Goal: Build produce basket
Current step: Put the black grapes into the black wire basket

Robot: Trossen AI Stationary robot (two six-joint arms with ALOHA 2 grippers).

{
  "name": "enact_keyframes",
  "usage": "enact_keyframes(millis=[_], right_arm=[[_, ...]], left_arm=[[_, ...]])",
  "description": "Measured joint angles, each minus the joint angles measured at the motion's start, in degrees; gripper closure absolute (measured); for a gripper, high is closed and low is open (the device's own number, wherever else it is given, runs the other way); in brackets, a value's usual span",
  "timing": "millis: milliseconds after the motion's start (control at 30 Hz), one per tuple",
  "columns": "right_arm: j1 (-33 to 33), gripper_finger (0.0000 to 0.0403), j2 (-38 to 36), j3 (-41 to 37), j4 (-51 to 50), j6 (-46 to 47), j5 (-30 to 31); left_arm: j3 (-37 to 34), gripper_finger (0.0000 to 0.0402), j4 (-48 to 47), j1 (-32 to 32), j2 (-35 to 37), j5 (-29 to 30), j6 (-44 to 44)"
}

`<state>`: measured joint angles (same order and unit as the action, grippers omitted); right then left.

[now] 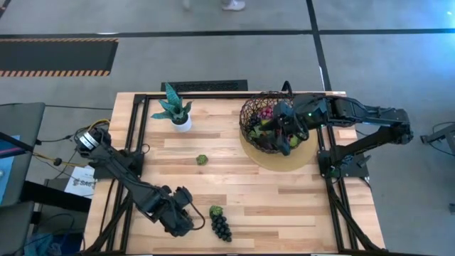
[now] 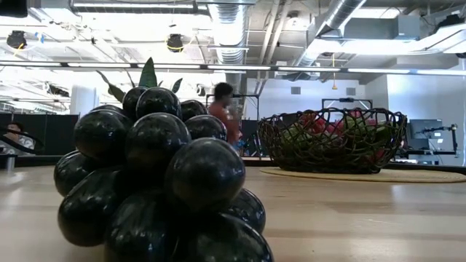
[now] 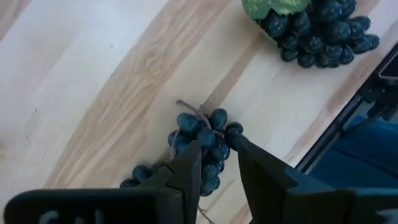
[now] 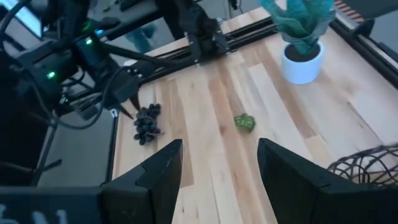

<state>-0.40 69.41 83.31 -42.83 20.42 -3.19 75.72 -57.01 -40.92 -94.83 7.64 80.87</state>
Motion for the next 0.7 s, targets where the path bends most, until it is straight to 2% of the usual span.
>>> enact_keyframes(millis=[167, 333, 533, 700], right_arm=[[0.0, 0.0178, 0.0, 0.0, 0.0, -2.4, -0.2], [0.0, 0.0178, 0.0, 0.0, 0.0, -3.8, -0.2], [0.0, 0.0178, 0.0, 0.0, 0.0, -4.0, -0.2], [0.0, 0.0178, 0.0, 0.0, 0.0, -4.0, -0.2]], left_arm=[[0.0, 0.0308, 0.0, 1.7, 0.0, -0.3, 0.0], [0.0, 0.0308, 3.1, 2.8, 0.0, 0.1, -11.2], [0.0, 0.0308, 3.7, 3.6, 0.0, 2.7, -14.2], [0.0, 0.0308, 3.7, 4.4, 0.0, -0.6, -15.2]])
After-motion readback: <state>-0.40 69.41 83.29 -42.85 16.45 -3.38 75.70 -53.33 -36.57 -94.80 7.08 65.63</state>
